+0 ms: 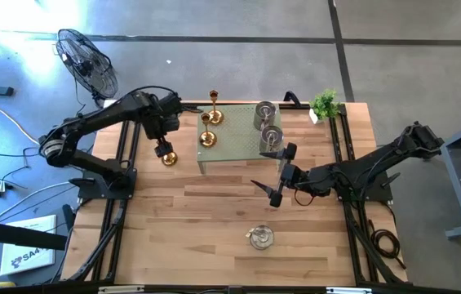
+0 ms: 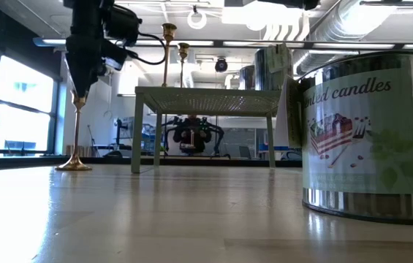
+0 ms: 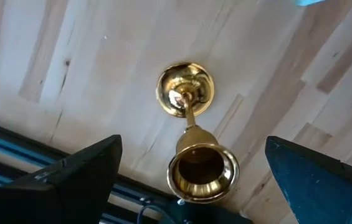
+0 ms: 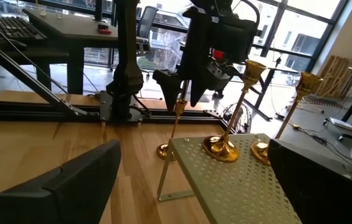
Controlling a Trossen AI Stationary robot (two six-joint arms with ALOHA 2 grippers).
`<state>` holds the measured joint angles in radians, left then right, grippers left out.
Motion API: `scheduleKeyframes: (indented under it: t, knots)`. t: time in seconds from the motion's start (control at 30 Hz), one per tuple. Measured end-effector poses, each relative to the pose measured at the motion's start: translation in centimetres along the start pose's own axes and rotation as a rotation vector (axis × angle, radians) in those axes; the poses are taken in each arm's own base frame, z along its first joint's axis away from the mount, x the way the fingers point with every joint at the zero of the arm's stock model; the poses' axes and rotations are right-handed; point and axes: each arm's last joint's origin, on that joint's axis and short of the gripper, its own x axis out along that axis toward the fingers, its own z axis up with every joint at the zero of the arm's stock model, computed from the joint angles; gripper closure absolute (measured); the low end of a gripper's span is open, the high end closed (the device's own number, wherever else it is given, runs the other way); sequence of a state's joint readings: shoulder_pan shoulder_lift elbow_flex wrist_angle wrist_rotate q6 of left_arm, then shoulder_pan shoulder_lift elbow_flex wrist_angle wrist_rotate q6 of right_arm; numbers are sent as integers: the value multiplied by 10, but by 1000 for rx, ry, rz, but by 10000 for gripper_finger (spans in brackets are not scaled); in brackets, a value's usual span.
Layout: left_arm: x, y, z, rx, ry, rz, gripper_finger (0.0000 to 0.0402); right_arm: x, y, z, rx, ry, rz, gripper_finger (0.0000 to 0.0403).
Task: Pick & Place candle stick holders
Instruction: Put the gold candle holder on the shelf
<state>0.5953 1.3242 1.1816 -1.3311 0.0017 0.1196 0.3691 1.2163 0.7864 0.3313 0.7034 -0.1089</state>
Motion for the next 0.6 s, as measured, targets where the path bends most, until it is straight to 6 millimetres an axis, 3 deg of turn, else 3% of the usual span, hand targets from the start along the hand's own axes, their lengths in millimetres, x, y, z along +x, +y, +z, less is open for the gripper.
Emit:
scheduleKeyframes:
  t: [0.37,0.6]
  knots:
    - [1,1,0,-30,13,37,18,0,0,-1,-5,7,3,3]
    - [1,1,0,-45,12,38,62,0,0,-1,-4,11,5,3]
